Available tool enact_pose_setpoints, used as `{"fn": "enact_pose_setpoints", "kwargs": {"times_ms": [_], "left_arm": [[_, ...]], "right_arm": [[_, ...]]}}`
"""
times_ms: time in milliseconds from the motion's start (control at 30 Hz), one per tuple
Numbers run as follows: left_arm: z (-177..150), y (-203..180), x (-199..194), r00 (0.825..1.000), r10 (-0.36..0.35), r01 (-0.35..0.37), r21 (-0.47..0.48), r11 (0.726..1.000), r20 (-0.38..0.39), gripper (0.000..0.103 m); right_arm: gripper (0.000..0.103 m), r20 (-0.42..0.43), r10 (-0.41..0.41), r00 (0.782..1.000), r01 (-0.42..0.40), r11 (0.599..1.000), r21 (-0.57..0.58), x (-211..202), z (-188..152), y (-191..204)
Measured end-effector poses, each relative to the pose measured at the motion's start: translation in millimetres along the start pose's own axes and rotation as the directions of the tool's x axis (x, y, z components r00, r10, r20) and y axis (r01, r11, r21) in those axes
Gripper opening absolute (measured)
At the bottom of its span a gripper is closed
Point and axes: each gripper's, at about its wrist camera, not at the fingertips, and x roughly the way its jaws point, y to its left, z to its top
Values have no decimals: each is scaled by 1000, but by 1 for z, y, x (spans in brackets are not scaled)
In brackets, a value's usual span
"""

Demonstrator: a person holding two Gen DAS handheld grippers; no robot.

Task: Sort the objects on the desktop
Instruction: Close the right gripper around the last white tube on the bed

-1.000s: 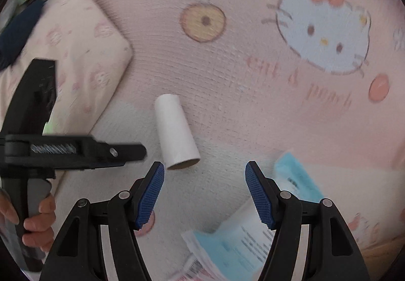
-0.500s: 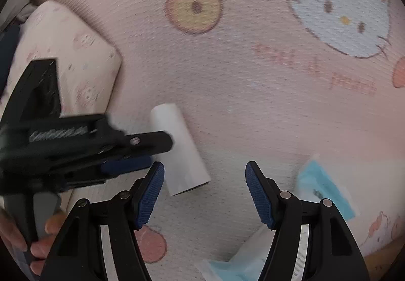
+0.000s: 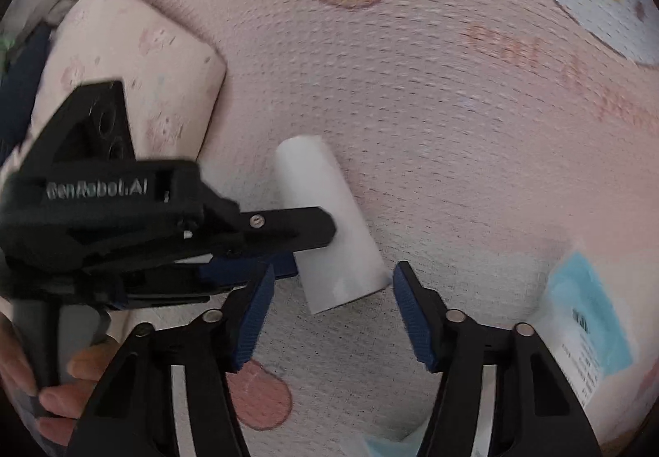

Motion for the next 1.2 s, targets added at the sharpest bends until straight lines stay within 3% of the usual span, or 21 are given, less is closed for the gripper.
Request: {"fn": "enact_pose_setpoints", "kwargs": {"times_ms": [100, 233, 367, 600, 800, 933, 1200], "left_arm": [[0, 3, -2, 1000, -6, 6, -15, 1000, 5, 43], [-3, 7, -1, 1000, 7, -7, 0, 1000, -12, 43], [-8, 6, -7, 999, 40, -40, 51, 998, -3, 43], [-21, 5, -19, 995, 86, -91, 108, 990, 53, 41], [-37, 30, -38, 999, 46, -47, 76, 996, 17, 41], [-62, 47, -51, 999, 33, -34, 38, 999, 21, 41], [-110, 49, -68, 994, 99, -105, 165, 981, 45, 41]], "right_arm": [[50, -4, -4, 1000, 4, 1000, 11, 1, -1, 0], [39, 1, 86, 996, -86, 992, 97, -1, -6, -8], [39, 0, 79, 997, -79, 995, 66, 1, -12, 0], [39, 2, 118, 993, -117, 987, 115, -1, -22, 5], [39, -23, 121, 992, -118, 987, 113, -13, -42, 9], [39, -41, 109, 993, -104, 988, 115, -21, -61, 24], [39, -58, 78, 995, -74, 995, 72, -39, -104, 52]]}}
